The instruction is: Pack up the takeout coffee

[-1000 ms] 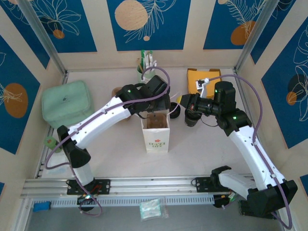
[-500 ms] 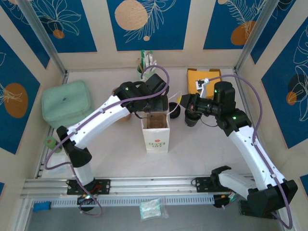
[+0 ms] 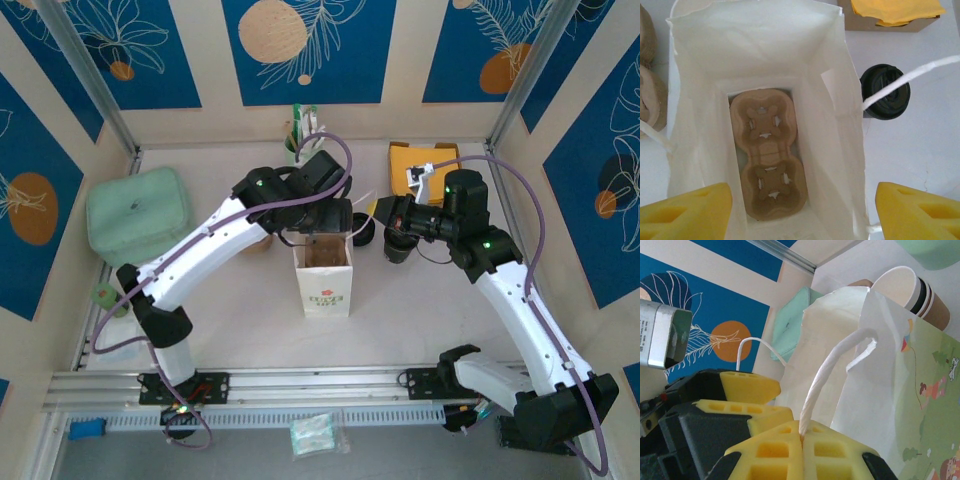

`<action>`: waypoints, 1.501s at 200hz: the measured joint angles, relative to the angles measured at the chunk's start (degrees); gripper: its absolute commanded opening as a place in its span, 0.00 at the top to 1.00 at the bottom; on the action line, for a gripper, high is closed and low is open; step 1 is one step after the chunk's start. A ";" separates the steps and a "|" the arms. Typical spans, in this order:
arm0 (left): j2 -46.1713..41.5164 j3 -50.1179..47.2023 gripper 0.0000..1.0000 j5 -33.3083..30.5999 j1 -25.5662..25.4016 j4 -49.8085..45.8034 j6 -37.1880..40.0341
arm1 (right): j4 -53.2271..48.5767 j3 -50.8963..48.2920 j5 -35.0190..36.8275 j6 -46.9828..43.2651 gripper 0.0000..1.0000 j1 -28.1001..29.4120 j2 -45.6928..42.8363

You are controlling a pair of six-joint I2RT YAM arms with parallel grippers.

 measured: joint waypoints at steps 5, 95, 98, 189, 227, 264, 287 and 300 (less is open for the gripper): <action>0.11 0.28 0.25 0.15 -0.15 -0.11 0.00 | 0.00 0.00 0.00 0.00 1.00 0.00 0.00; 0.28 1.22 0.25 0.59 -1.81 -1.90 0.04 | -0.42 0.00 0.22 -0.02 1.00 0.07 0.00; 0.28 1.22 0.25 0.59 -1.88 -1.97 0.09 | -0.42 0.00 0.22 -0.02 1.00 0.07 0.00; -0.04 1.11 0.25 0.37 -5.09 -5.14 1.27 | -1.73 0.00 1.53 -0.02 0.96 1.55 -0.61; -3.04 -1.18 0.25 -0.42 -5.66 -5.22 1.25 | -2.29 0.00 2.21 -0.04 0.95 2.08 -1.18; -5.60 -2.51 0.25 -1.22 -6.29 -5.18 1.25 | -3.50 0.02 2.99 -0.24 0.88 2.34 -1.62; -6.12 -2.86 0.25 -1.42 -6.84 -5.18 1.25 | -4.42 0.09 3.21 -0.59 0.74 2.38 -1.90; -6.16 -3.06 0.25 -1.40 -7.08 -5.20 1.25 | -4.79 0.22 3.50 -0.63 0.66 2.60 -2.03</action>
